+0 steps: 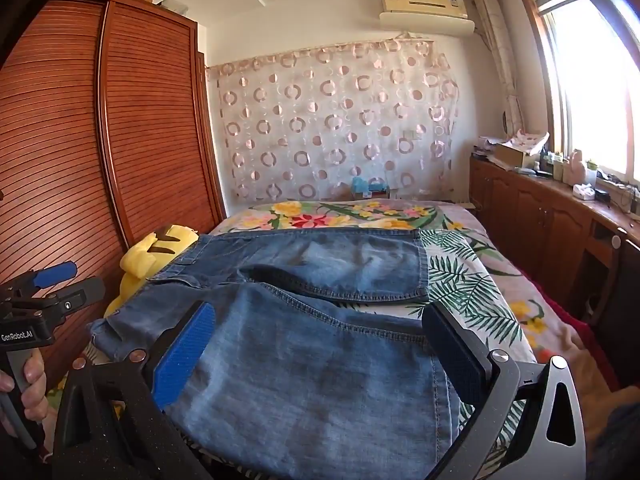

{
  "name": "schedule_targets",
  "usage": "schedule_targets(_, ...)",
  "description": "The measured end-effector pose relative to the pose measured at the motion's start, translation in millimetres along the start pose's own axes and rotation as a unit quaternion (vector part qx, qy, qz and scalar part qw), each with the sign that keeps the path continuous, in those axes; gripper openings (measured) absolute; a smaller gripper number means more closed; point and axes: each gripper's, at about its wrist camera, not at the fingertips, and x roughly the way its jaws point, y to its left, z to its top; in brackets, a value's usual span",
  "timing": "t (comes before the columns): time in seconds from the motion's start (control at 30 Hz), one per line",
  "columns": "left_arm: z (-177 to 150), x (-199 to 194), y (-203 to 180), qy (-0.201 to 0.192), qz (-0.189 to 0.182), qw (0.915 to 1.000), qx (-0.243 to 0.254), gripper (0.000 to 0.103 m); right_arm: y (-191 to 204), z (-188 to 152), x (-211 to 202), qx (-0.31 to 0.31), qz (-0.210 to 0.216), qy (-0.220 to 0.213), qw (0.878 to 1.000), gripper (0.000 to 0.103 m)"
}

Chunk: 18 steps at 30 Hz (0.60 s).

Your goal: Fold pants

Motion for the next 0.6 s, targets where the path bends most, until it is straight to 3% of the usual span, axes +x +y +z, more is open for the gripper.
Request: schedule_targets(0.6,-0.6,-3.9,-2.9,0.001,0.002,1.0,0.002,0.103,0.4,-0.4,0.5,0.002,0.0,0.003,1.0,0.103)
